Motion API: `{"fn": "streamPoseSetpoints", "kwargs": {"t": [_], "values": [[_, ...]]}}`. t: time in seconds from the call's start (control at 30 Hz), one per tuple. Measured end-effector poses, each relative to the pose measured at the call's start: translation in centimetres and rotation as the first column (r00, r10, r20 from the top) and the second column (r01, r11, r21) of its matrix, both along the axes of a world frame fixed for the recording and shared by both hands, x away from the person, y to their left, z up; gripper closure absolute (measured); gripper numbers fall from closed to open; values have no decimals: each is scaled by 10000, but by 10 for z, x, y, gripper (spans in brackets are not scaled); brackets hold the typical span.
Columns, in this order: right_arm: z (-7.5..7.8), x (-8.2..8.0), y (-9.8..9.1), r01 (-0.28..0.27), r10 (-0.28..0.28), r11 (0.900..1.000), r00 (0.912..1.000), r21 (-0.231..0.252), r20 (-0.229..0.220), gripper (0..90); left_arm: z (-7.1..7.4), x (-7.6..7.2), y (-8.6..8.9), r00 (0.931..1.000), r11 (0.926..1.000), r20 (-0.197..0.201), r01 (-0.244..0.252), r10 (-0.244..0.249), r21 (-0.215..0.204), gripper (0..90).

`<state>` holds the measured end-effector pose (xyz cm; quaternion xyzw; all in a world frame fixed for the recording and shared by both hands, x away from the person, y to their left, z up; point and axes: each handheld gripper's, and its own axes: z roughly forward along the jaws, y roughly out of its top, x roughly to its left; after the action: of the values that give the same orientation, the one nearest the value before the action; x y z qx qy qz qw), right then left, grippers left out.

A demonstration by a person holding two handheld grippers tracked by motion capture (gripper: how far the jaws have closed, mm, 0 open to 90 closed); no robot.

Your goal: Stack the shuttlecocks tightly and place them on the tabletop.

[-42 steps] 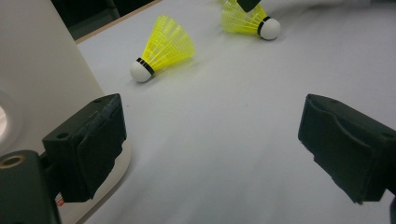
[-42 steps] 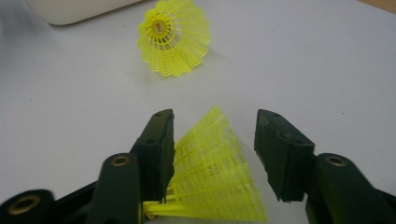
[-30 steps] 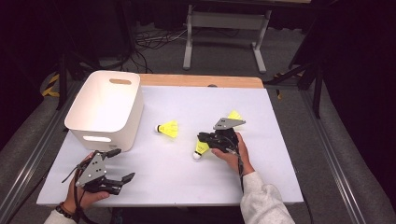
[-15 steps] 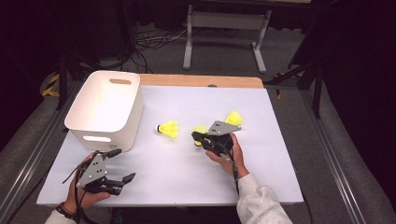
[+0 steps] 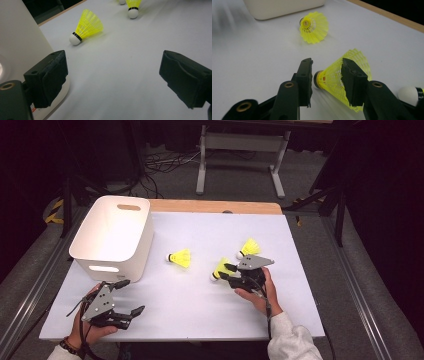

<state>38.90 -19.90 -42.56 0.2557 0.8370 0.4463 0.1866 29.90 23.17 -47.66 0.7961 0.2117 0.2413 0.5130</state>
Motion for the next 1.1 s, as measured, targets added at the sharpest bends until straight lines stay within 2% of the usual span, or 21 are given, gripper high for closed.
{"fn": "streamPoseSetpoints", "kwargs": {"t": [0.1, 0.43, 0.6, 0.9, 1.1], "values": [[-6, -4, -9, 1, -4, 9999, 9997, -101, -246, 607, 0, 0, -1, 10000, 10000, -23, 18, -18, 8, 92], [-17, -18, -19, -38, 9, 9982, 9989, -594, -474, 572, 0, 0, -3, 10000, 10000, -37, 74, -74, 37, 92], [-22, -20, -21, 12, -60, 9961, 9985, -878, -544, 565, -1, 0, -3, 10000, 10000, -41, 72, -71, 56, 92], [-25, -17, -19, 15, -65, 9951, 9987, -991, -497, 661, -1, 1, -2, 9999, 9999, -97, 69, -68, 129, 91], [-28, -18, -12, -78, 29, 9918, 9993, -1272, -382, 797, -2, 2, -3, 9998, 9998, -142, 105, -102, 164, 91]]}}
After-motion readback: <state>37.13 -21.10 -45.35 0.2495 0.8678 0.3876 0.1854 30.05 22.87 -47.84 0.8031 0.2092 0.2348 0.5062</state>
